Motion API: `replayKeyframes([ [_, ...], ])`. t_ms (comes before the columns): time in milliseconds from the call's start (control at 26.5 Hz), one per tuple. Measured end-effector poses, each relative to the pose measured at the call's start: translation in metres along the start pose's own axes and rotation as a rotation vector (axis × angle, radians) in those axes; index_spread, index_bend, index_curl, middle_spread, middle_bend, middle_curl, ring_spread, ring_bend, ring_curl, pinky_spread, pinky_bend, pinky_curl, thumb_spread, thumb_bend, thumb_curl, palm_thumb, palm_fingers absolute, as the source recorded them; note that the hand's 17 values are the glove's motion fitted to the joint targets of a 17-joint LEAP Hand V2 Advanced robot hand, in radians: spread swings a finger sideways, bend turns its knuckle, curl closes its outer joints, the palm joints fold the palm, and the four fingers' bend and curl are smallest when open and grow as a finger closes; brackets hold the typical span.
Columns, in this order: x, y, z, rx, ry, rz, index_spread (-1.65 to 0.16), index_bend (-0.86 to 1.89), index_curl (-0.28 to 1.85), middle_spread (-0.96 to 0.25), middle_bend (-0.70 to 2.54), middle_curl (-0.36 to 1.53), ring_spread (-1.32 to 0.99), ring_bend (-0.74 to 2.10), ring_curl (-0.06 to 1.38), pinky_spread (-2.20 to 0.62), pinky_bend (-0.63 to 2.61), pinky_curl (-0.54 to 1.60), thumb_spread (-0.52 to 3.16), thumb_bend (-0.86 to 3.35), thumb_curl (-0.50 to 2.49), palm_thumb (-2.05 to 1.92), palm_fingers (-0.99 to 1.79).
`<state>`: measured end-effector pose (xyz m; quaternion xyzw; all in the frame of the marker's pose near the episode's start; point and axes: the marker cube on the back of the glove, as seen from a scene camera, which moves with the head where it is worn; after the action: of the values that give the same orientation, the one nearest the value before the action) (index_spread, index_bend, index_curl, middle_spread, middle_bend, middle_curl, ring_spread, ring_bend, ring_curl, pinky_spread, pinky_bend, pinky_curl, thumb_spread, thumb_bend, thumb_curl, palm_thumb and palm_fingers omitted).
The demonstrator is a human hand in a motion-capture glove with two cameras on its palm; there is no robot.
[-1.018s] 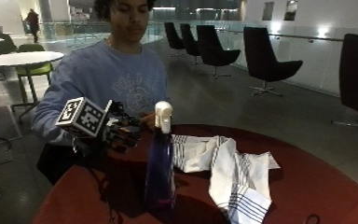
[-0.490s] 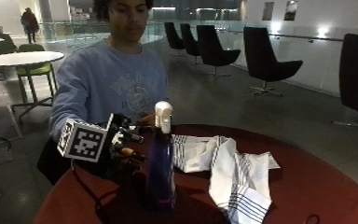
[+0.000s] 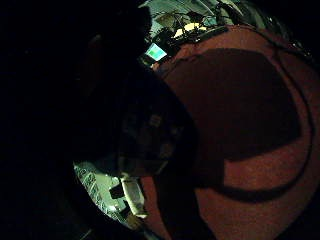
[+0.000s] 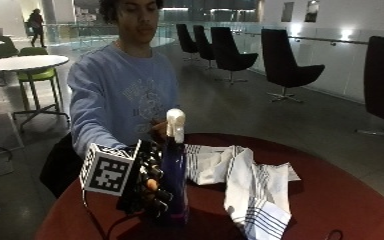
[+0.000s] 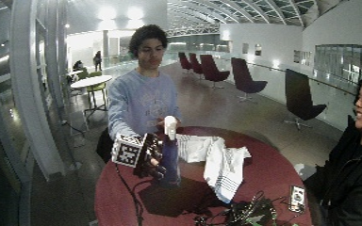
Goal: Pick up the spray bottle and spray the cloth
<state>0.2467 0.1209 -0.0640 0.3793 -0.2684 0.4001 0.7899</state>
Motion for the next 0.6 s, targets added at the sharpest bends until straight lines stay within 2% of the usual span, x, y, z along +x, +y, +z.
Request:
replayKeyframes([
  [189,0.005,-0.006,0.006,0.007,0.004,-0.006,-0.38,0.02,0.12,0.03,0.3,0.38,0.11,0.44,0.33,0.27,0.51,0.38,0.89,-0.06,0.29,0.53,0.22],
  [264,0.005,-0.008,0.005,0.006,0.006,-0.011,-0.37,-0.02,0.09,0.02,0.36,0.39,0.1,0.54,0.34,0.28,0.51,0.37,0.91,0.05,0.34,0.69,0.36],
  [377,0.005,-0.009,0.002,-0.01,-0.003,-0.033,-0.35,0.03,0.08,0.0,0.37,0.4,0.09,0.58,0.35,0.29,0.52,0.36,0.91,0.04,0.36,0.73,0.41],
  [603,-0.011,0.001,-0.005,-0.145,-0.136,-0.115,-0.35,0.01,0.06,-0.03,0.4,0.41,0.07,0.67,0.39,0.3,0.55,0.37,0.9,0.01,0.39,0.76,0.46],
])
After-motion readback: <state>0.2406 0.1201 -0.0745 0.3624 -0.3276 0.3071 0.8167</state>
